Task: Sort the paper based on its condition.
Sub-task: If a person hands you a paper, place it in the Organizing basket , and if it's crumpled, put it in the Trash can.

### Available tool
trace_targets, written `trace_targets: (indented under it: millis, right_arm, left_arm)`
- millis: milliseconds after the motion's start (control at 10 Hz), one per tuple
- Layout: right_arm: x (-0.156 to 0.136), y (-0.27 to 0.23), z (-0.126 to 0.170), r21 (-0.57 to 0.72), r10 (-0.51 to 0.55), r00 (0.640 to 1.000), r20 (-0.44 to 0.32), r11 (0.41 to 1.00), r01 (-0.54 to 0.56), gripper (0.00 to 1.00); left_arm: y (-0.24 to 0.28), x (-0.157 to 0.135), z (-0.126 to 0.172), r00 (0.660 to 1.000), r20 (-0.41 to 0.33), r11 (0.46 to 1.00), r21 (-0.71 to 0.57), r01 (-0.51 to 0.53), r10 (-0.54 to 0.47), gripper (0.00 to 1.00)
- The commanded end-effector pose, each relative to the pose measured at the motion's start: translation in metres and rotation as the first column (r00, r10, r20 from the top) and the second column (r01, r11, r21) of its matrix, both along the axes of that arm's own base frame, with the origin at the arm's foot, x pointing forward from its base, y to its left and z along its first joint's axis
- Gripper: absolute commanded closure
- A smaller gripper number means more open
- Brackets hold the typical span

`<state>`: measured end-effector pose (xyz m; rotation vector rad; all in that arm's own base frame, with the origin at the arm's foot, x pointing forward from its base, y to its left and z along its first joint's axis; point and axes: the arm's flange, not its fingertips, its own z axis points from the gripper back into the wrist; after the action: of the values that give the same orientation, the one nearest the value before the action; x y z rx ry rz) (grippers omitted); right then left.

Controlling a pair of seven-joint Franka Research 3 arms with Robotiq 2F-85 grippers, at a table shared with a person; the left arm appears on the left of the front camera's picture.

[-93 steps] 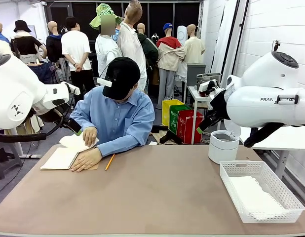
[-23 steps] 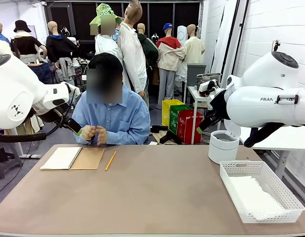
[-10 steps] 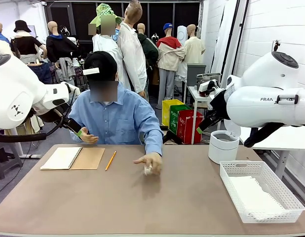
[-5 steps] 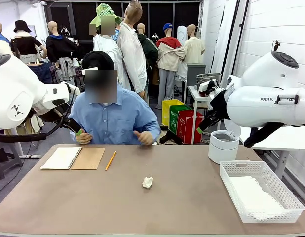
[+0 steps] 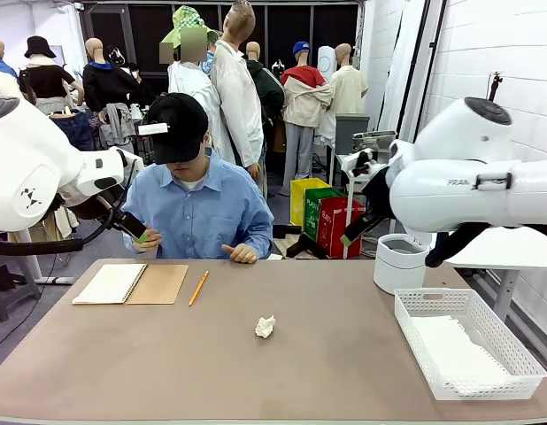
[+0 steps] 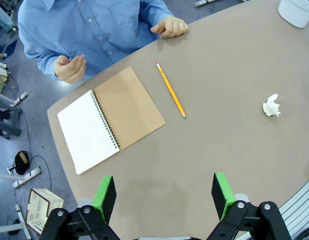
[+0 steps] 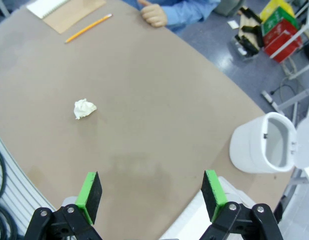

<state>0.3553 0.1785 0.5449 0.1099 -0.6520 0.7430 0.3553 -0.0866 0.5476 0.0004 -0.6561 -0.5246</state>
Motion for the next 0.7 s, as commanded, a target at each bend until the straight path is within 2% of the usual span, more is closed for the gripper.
trace_targets:
  millis: [0, 600]
  right_arm:
    - [0.016, 0.028, -0.013, -0.005, 0.033, 0.999, -0.035, 0.999, -0.033, 0.00]
    - [0.033, 0.079, -0.074, -0.093, 0.068, 0.989, -0.129, 0.992, -0.080, 0.00]
  left_arm:
    - [0.001, 0.001, 0.000, 1.000, -0.002, 1.000, -0.001, -0.001, 0.001, 0.00]
    - [0.001, 0.001, 0.000, 1.000, -0.002, 1.000, -0.001, -0.001, 0.001, 0.00]
